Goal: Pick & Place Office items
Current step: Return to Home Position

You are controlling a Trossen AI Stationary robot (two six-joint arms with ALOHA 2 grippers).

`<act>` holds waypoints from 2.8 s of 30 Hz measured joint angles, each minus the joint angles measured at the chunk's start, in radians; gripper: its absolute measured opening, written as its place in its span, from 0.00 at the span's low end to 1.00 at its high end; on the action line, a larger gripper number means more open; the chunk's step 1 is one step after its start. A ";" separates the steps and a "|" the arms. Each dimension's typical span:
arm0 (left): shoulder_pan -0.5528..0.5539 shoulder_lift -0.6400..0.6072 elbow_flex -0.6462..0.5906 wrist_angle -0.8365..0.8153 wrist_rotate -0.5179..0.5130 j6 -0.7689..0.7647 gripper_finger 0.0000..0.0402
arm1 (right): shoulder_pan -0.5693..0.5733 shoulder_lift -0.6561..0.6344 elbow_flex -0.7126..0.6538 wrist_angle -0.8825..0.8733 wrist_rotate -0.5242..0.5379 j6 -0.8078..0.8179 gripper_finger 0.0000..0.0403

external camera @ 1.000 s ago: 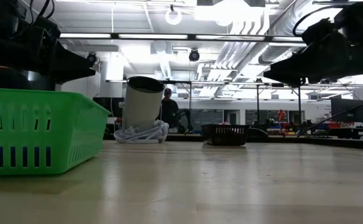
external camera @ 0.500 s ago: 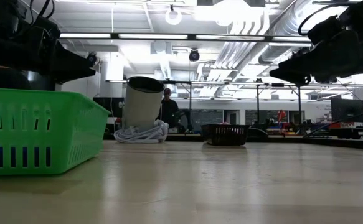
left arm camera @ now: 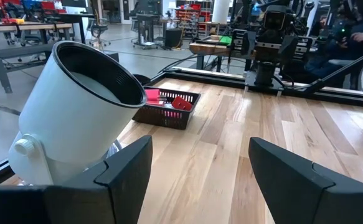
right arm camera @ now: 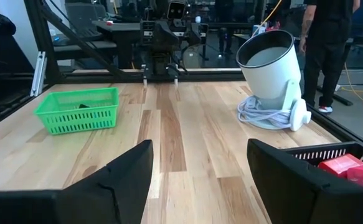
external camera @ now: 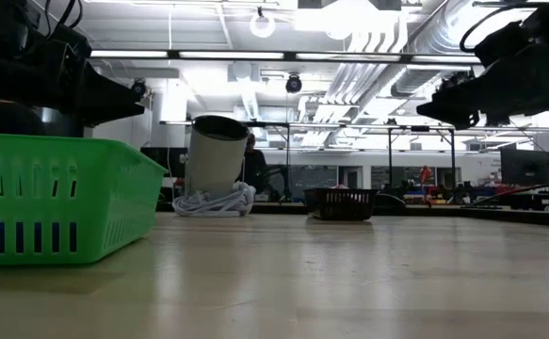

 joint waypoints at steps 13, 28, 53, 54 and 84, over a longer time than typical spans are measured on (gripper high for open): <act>0.000 0.000 0.000 0.000 0.000 0.000 0.64 | 0.000 -0.137 -0.002 -0.140 -0.020 0.008 0.62; 0.000 0.000 0.000 0.000 0.000 0.000 0.64 | 0.000 -0.250 -0.002 -0.264 0.009 0.027 0.62; 0.000 0.000 0.000 0.000 0.000 0.000 0.64 | 0.000 -0.244 -0.002 -0.272 0.004 -0.008 0.62; 0.000 0.000 0.000 0.000 0.000 0.000 0.64 | 0.000 -0.244 -0.002 -0.272 0.004 -0.009 0.62; 0.000 0.000 0.000 0.000 0.000 0.000 0.64 | 0.000 -0.244 -0.002 -0.273 0.011 0.008 0.62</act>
